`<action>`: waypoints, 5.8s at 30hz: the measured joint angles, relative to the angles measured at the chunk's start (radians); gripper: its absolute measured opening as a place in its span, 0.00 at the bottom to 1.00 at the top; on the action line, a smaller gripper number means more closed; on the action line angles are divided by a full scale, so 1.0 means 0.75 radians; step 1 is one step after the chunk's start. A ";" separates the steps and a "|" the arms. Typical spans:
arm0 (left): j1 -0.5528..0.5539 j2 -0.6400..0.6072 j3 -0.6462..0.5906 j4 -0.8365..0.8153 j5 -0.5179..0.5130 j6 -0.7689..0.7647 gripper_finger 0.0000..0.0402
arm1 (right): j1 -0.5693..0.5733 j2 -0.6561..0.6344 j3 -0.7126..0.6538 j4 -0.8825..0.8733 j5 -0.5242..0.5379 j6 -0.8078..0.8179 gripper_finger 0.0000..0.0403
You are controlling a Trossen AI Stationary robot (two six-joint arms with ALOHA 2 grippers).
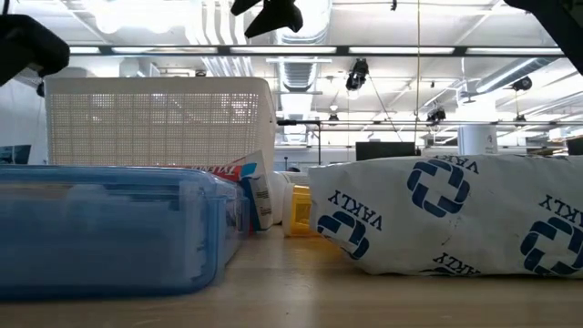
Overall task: Pick & place medical supplies in basket/bin
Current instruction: Put the green bandage into the white bin, then put the white rolled gauze into the white bin
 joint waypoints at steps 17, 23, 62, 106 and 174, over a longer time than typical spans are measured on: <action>-0.009 -0.001 -0.230 0.126 0.106 0.069 0.68 | -0.015 0.000 0.000 -0.032 0.004 0.009 0.70; -0.008 0.020 -0.274 0.165 0.099 0.069 0.67 | -0.014 0.000 0.000 -0.032 0.006 0.012 0.70; 0.517 -0.052 0.863 -1.129 -1.560 -0.726 0.25 | -0.039 -0.267 0.007 -0.033 0.154 -0.138 0.70; 2.115 -0.124 0.449 -0.185 0.015 0.976 0.64 | -0.049 -0.263 -0.623 -0.516 0.150 0.802 0.70; 2.013 -0.724 0.417 -0.220 0.189 0.544 0.67 | -0.217 -0.698 -1.137 0.775 0.407 1.021 0.13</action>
